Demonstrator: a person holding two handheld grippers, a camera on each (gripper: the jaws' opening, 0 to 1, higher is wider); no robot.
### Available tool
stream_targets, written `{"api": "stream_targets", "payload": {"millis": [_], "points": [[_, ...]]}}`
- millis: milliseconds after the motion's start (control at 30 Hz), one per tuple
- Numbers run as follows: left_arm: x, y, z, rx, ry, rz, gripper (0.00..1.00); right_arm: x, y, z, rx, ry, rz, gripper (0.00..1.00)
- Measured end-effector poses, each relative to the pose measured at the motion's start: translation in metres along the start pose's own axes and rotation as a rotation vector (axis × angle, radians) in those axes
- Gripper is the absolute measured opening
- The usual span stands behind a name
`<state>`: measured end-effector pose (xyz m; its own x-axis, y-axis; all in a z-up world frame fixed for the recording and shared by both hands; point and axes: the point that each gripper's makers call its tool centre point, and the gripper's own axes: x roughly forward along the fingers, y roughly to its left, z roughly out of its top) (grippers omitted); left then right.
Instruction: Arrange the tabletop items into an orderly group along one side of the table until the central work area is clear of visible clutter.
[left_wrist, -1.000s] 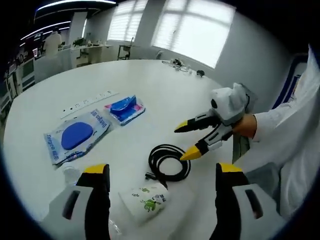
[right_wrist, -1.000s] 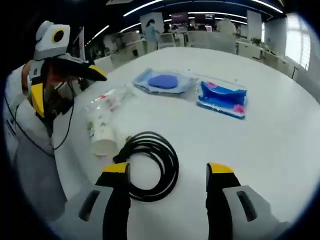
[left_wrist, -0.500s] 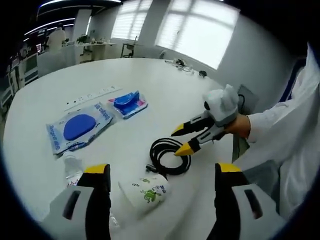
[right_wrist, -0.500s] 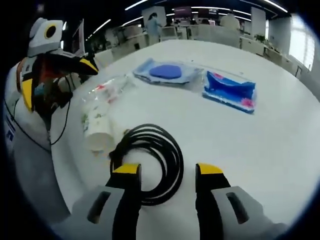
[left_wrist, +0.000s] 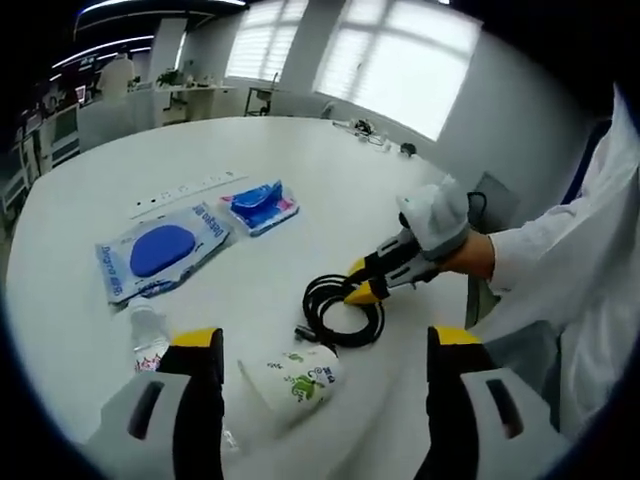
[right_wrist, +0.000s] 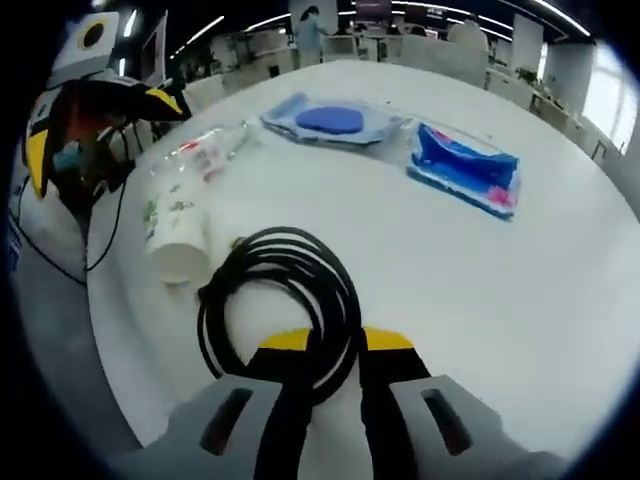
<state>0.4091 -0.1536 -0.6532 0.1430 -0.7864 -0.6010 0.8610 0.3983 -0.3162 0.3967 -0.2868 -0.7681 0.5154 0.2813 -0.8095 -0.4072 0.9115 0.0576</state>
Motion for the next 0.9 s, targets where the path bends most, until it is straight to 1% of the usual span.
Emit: {"api": "stream_targets", "payload": {"millis": [67,133,233,333,400,700,733,833,900], "points": [[0.0,0.0,0.0,-0.002,0.0,-0.001,0.85,0.001,-0.001,0.0,-0.017,0.002,-0.01,0.11],[0.0,-0.001,0.001,-0.004,-0.005,0.0,0.85,0.0,-0.001,-0.001,0.001,-0.004,-0.012,0.08],[0.0,0.0,0.0,-0.005,-0.004,0.003,0.84,0.0,-0.003,-0.001,0.004,-0.011,-0.008,0.06],[0.001,0.0,0.0,-0.009,-0.005,0.004,0.84,0.0,-0.002,0.0,0.012,-0.021,-0.001,0.04],[0.0,0.0,-0.001,-0.009,-0.006,0.006,0.84,0.0,-0.002,0.001,0.044,-0.035,0.0,0.04],[0.001,0.001,-0.003,-0.018,-0.007,0.008,0.83,-0.003,-0.001,0.009,0.052,-0.068,0.017,0.0],[0.001,0.0,-0.003,-0.018,-0.007,0.007,0.83,-0.004,-0.001,0.011,0.068,-0.082,0.023,0.0],[0.001,0.001,-0.003,-0.019,-0.007,0.009,0.83,-0.005,-0.003,0.011,0.086,-0.089,0.027,0.0],[0.001,0.0,-0.003,-0.02,-0.007,0.009,0.83,-0.006,-0.003,0.011,0.12,-0.1,0.042,0.0]]}}
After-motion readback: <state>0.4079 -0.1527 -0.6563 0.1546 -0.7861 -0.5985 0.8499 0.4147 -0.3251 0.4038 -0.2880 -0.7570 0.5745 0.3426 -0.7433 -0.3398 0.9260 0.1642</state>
